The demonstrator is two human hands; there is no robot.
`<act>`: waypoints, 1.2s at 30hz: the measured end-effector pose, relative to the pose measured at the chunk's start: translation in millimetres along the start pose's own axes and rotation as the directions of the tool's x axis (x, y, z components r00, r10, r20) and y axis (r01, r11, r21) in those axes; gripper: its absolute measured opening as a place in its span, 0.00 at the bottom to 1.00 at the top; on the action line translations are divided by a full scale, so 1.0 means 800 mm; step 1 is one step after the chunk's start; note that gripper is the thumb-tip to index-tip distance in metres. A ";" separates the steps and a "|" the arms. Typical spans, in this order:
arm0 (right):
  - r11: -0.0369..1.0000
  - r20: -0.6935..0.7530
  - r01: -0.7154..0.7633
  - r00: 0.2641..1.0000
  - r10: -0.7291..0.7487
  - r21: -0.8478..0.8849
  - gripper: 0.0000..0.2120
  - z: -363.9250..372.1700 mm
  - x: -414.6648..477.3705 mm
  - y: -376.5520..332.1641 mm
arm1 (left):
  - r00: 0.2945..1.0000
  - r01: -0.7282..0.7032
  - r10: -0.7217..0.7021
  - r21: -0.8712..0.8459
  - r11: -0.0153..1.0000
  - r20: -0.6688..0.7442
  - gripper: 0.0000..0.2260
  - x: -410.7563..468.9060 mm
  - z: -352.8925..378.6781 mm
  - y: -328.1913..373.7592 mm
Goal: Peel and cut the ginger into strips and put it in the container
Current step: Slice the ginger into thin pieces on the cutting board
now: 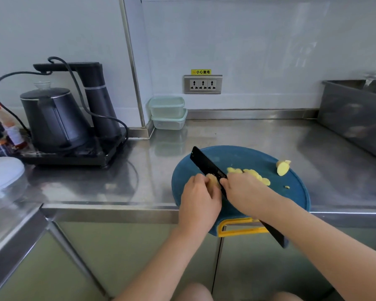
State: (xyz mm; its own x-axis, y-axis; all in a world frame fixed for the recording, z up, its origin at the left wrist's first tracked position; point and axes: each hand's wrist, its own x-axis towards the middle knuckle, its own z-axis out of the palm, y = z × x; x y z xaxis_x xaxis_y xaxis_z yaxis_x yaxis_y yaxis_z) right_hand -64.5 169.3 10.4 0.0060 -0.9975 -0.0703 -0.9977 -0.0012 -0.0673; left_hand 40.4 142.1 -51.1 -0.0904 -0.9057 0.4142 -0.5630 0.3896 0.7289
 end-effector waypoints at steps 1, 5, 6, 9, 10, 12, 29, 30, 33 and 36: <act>0.998 0.021 0.022 1.000 -0.021 -0.051 0.14 -0.004 0.009 -0.002 | 1.000 0.007 -0.007 -0.005 1.000 0.000 0.09 0.000 0.000 0.000; 0.999 0.080 0.036 0.996 -0.033 -0.033 0.13 -0.020 0.033 -0.010 | 1.000 0.018 -0.018 -0.026 0.999 0.016 0.07 -0.001 -0.001 -0.001; 0.999 0.088 0.025 0.996 -0.022 -0.031 0.12 -0.021 0.035 -0.013 | 1.000 0.015 -0.015 -0.029 0.999 0.023 0.07 -0.002 -0.001 0.000; 1.000 0.055 0.017 0.998 -0.016 -0.010 0.12 -0.019 0.041 -0.012 | 0.999 0.008 -0.007 -0.033 0.999 0.041 0.07 -0.001 -0.002 0.000; 1.000 0.061 0.001 0.998 0.000 -0.010 0.13 -0.018 0.040 -0.014 | 0.999 0.012 -0.010 -0.038 0.999 0.040 0.07 -0.001 -0.002 -0.001; 0.998 0.050 0.022 0.999 -0.018 -0.064 0.13 -0.014 0.040 -0.012 | 0.999 0.023 -0.020 -0.061 0.998 0.036 0.08 0.000 -0.001 -0.003; 0.946 -0.032 -0.141 0.987 0.157 0.291 0.17 -0.018 0.010 0.036 | 0.999 -0.044 0.045 -0.106 0.993 0.006 0.02 -0.004 -0.003 -0.002; 0.941 -0.043 -0.130 0.988 0.151 0.314 0.16 -0.023 0.009 0.033 | 0.999 -0.050 0.051 -0.108 0.993 0.008 0.02 -0.004 -0.004 -0.002; 0.927 -0.054 -0.094 0.991 0.121 0.363 0.15 -0.035 0.007 0.033 | 0.998 -0.060 0.061 -0.107 0.992 0.009 0.02 -0.002 -0.005 -0.002; 0.914 -0.014 -0.117 0.991 0.133 0.389 0.14 -0.037 0.006 0.031 | 0.999 -0.049 0.051 -0.107 0.993 0.016 0.02 -0.002 -0.005 -0.003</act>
State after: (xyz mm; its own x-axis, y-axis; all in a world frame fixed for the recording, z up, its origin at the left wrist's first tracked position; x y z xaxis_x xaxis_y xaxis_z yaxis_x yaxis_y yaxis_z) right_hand -90.9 162.3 37.7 -0.1273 -0.9898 -0.0642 -0.8862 0.1426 -0.4408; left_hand 45.1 143.0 -51.1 -0.1318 -0.8872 0.4421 -0.4664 0.4491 0.7621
